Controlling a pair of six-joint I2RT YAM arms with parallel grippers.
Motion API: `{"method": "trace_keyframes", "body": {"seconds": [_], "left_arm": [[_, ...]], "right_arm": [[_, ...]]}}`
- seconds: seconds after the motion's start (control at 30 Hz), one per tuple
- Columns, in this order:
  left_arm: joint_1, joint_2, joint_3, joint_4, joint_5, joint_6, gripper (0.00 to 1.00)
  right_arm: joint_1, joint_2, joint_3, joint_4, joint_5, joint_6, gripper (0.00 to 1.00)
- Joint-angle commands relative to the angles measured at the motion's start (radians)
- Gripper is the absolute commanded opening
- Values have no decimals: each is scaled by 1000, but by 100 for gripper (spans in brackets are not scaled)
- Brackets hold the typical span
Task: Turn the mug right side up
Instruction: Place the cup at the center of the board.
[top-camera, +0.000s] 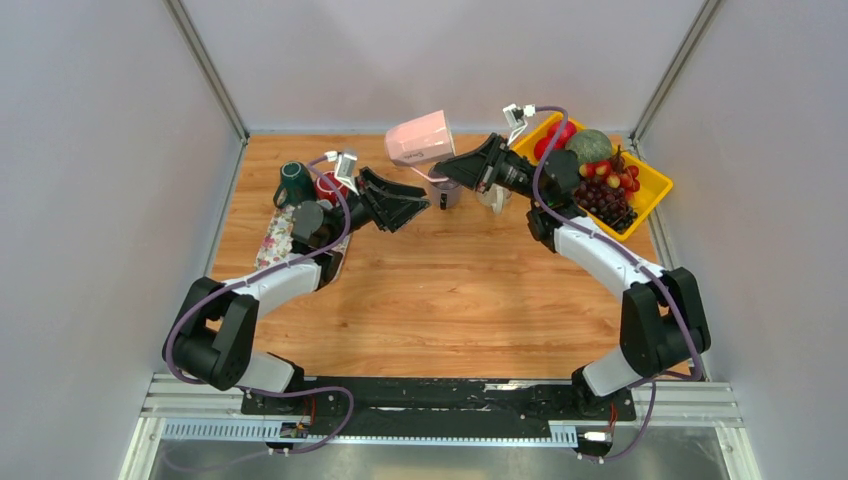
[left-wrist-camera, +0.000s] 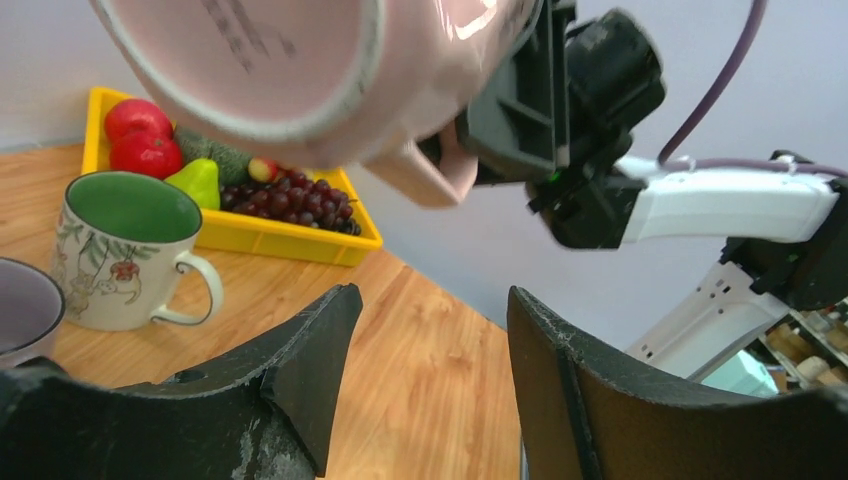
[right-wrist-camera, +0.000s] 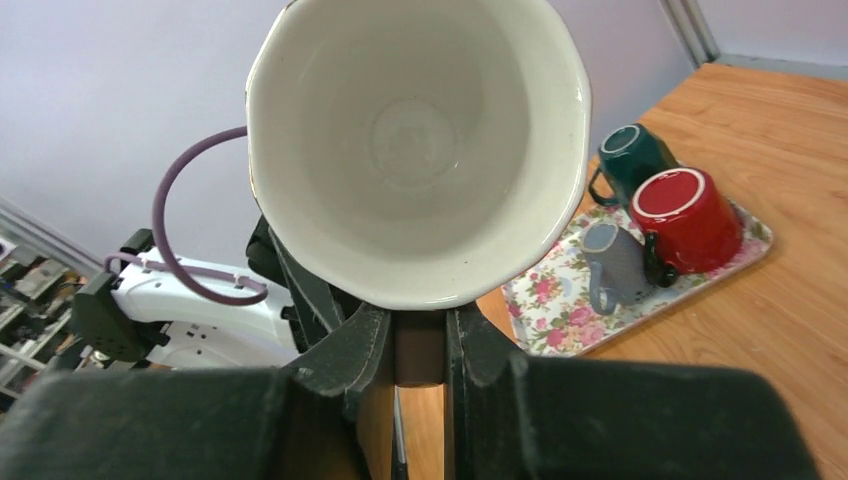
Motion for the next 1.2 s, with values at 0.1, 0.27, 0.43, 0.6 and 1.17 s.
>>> {"method": "trace_keyframes", "body": {"seconds": [0.1, 0.27, 0.43, 0.6, 1.17], "left_arm": [[61, -40, -38, -56, 57, 157, 67], [108, -93, -42, -149, 106, 254, 68], [164, -172, -36, -377, 167, 394, 68], [216, -263, 49, -891, 123, 710, 69], [324, -737, 169, -1689, -373, 1162, 72]], "right_arm": [[-4, -68, 211, -328, 51, -235, 0], [-3, -74, 238, -412, 99, -303, 0], [2, -76, 254, -506, 186, -358, 0], [31, -68, 278, -573, 250, -403, 0], [116, -4, 376, -696, 393, -522, 0]]}}
